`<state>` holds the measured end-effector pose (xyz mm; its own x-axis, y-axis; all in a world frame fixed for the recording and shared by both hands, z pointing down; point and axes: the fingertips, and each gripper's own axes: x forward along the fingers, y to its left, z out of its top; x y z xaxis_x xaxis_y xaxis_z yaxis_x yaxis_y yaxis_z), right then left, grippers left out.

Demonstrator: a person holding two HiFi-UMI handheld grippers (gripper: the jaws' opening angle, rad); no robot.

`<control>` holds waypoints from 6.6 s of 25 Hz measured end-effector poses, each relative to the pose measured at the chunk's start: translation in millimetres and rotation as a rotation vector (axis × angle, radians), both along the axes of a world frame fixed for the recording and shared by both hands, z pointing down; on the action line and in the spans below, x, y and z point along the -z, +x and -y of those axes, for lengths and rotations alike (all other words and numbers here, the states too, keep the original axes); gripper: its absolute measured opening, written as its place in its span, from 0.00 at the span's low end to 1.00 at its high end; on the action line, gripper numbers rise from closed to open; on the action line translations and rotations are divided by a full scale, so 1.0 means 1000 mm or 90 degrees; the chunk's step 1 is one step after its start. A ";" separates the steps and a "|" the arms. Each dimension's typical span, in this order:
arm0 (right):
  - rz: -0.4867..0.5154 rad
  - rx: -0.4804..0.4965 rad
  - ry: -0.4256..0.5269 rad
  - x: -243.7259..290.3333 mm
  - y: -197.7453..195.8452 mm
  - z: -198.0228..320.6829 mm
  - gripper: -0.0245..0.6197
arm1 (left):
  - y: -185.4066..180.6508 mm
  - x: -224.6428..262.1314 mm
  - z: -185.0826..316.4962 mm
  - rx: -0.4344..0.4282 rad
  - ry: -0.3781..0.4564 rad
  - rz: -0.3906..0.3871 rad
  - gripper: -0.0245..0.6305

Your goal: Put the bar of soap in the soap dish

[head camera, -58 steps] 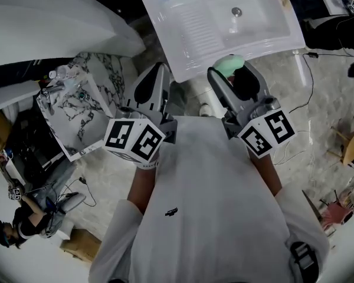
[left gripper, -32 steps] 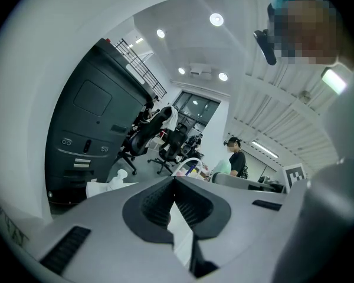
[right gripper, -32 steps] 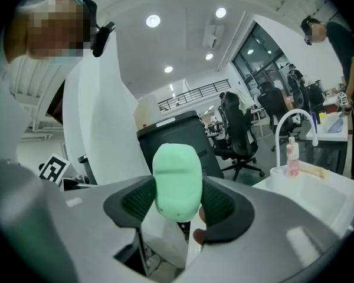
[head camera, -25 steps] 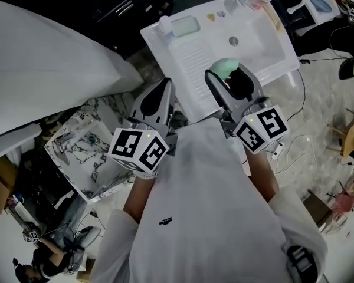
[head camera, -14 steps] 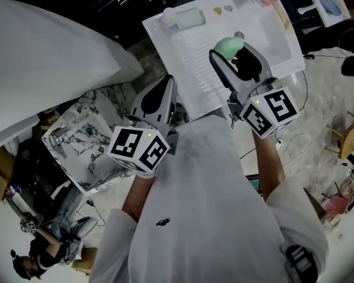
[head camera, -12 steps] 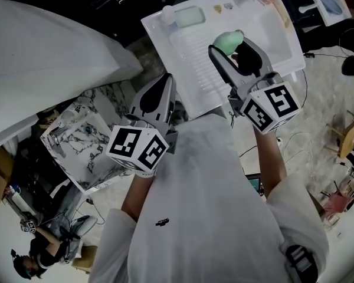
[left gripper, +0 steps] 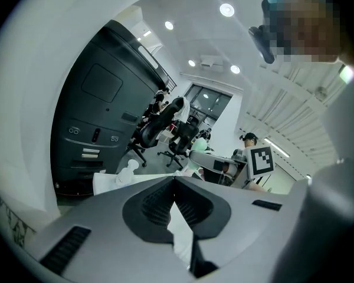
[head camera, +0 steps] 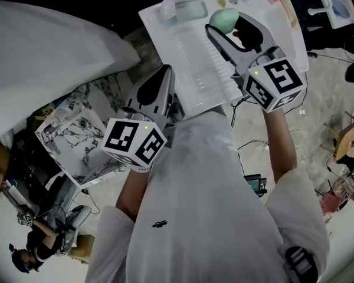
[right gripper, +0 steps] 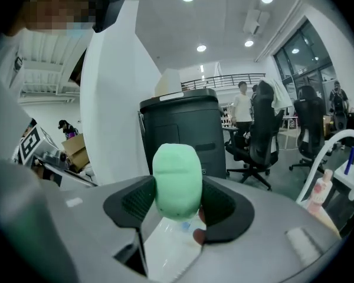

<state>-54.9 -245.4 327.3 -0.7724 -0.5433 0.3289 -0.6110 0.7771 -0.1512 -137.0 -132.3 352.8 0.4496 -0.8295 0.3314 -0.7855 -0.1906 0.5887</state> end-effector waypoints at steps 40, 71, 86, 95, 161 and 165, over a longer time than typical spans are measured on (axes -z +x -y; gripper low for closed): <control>-0.350 0.312 0.042 -0.203 -0.040 0.101 0.43 | -0.001 -0.073 0.074 0.031 -0.100 0.009 0.05; -0.582 0.455 0.111 -0.296 -0.036 0.096 0.44 | -0.018 -0.091 0.086 0.038 -0.128 -0.010 0.05; -0.531 0.405 0.116 -0.273 -0.044 0.102 0.44 | -0.014 -0.083 0.081 0.044 -0.115 -0.008 0.05; -0.494 0.366 0.113 -0.251 -0.041 0.096 0.41 | -0.011 -0.071 0.073 0.046 -0.099 -0.001 0.05; -0.076 -0.169 0.181 0.073 0.033 -0.108 0.08 | -0.032 0.065 -0.047 0.026 0.126 0.063 0.05; -0.030 -0.205 0.192 0.083 0.041 -0.112 0.08 | -0.034 0.073 -0.047 0.024 0.140 0.073 0.05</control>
<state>-14.1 -133.4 244.8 -0.5365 -0.8305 0.1494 -0.8297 0.5515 0.0865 -171.2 -85.5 279.5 0.3862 -0.9032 0.1875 -0.8541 -0.2733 0.4425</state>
